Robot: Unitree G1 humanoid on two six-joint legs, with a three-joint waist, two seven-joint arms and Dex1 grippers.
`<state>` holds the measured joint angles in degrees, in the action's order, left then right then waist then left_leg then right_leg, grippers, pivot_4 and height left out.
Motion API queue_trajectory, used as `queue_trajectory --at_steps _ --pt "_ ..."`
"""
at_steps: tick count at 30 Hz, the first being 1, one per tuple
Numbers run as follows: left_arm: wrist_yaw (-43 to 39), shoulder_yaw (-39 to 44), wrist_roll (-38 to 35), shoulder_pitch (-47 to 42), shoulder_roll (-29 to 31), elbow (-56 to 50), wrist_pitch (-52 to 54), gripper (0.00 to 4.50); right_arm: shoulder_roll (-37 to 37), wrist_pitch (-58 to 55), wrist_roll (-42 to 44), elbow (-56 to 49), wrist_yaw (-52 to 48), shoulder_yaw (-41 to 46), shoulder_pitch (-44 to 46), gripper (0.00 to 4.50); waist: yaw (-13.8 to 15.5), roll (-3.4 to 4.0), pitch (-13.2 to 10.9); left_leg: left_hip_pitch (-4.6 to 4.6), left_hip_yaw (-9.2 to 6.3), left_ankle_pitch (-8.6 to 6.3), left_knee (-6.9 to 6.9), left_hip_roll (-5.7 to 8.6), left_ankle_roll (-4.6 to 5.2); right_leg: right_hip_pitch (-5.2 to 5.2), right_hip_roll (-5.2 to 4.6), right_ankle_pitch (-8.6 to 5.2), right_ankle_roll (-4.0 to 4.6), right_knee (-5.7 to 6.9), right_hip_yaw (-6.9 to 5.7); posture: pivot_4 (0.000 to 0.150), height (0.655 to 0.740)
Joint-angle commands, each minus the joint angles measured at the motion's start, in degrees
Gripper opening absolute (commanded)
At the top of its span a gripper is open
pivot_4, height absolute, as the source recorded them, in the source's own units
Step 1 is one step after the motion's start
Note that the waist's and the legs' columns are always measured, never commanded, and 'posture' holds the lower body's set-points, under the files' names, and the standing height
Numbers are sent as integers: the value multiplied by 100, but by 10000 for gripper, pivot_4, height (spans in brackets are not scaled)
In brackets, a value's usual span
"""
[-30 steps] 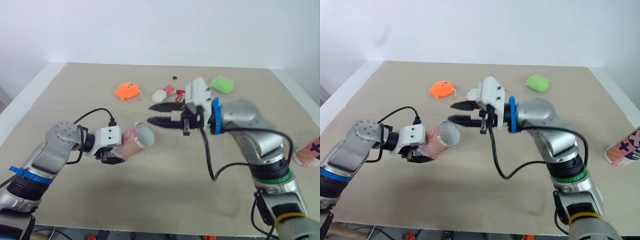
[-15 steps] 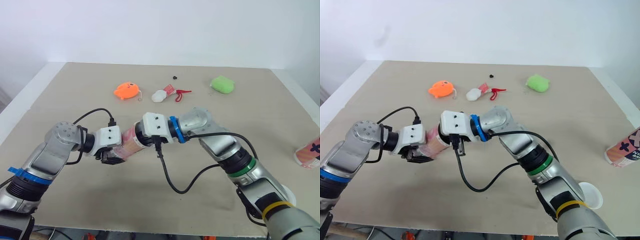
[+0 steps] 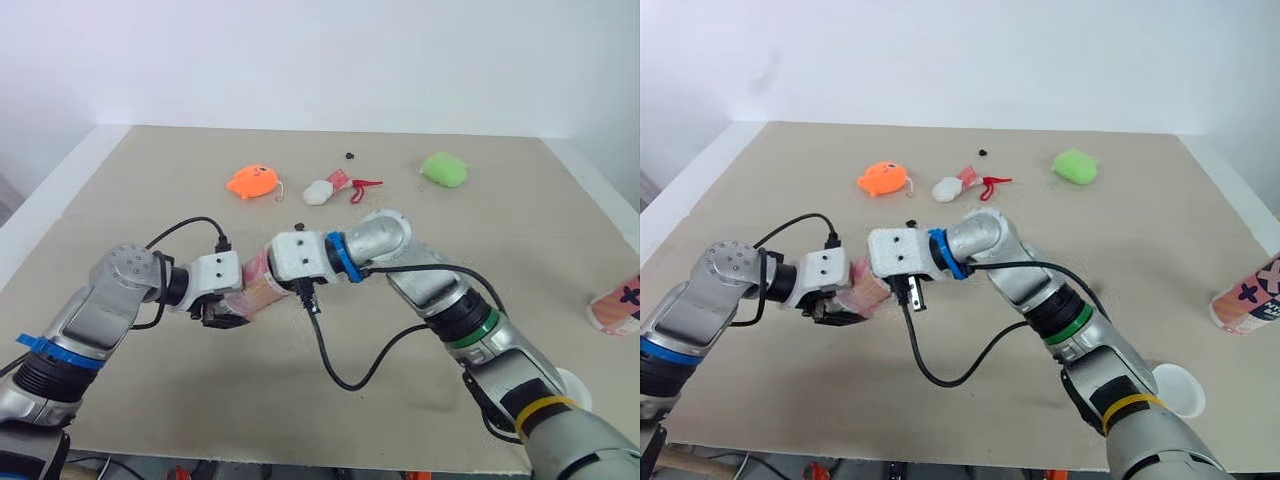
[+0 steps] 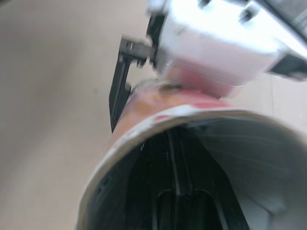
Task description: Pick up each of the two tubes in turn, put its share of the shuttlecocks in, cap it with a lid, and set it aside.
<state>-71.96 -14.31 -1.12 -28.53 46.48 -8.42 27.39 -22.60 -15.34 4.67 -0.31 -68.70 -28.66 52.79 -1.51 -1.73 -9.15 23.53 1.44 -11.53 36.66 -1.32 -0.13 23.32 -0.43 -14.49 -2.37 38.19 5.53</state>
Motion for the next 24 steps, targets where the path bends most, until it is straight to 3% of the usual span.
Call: queue_trajectory --at_steps 1,10,14,18,21,24 --pt "-2 -249 9 -16 -103 102 -101 34600 -230 -337 565 -546 -203 658 77 291 17 0 0 1 -1 0 0 2 0 -1 -3 -1 -2 -1 0 1500 7400" --pt "68 -83 -86 -189 -245 157 -318 34600 -730 -964 1140 -804 -191 1348 -136 291 26 0 0 4 2 0 2 6 0 -1 -9 -9 10 -1 -2 1500 7400" --pt "403 422 -711 -413 -856 -104 -151 34600 -1519 -1849 2017 -1127 -374 2350 -652 291 48 -8 -5 41 -4 0 22 12 0 11 -11 6 -6 -5 -12 1500 7400" --pt "862 434 -749 -370 -1303 -70 -450 34600 -2437 -2503 2538 -1435 -675 2821 -1271 15951 10 -15 -14 142 -55 -21 69 13 14 75 -34 24 16 -3 -72 1500 7400" --pt "1310 429 -919 -281 -1857 -96 -536 34600 -3076 -2546 2553 -1417 -792 3154 -1781 25789 4 -9 -17 150 -62 -25 71 12 20 83 -27 25 18 0 -75 1500 7400" --pt "1828 299 -972 -57 -2600 -9 -825 34600 -3785 -2422 2389 -1134 -932 3552 -2401 41121 12 -8 -18 155 -62 -24 80 13 20 79 -17 24 15 -1 -75 1500 7400"
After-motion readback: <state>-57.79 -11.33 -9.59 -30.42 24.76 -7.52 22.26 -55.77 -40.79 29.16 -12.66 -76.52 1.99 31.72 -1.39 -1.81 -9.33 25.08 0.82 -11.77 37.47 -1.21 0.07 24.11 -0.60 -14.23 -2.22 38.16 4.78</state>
